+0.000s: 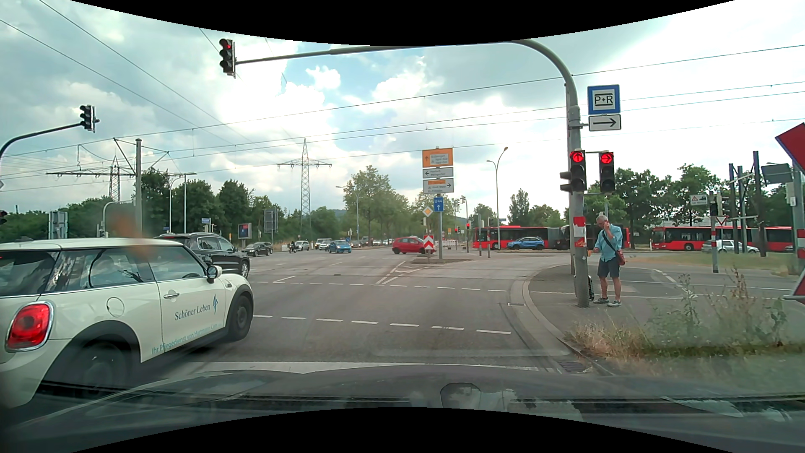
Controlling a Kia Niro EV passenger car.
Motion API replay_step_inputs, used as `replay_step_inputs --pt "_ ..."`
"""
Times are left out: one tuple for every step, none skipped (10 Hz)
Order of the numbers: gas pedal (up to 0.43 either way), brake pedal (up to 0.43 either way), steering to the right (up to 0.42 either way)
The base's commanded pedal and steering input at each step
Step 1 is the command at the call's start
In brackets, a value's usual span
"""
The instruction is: Follow the waypoints while adhering to traffic rules and regulations
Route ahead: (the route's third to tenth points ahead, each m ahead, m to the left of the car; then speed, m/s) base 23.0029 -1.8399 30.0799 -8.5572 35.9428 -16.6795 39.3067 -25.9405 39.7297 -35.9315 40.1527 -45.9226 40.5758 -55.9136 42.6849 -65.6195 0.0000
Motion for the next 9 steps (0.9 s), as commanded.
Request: replay_step_inputs --pt "0.000 0.280 0.004" --pt "0.000 0.280 0.004" --pt "0.000 0.280 0.004" --pt "0.000 0.280 0.004" --pt "0.000 0.280 0.004" --pt "0.000 0.280 0.004" --pt "0.000 0.280 0.004" --pt "0.000 0.280 0.004" --pt "0.000 0.280 0.004"
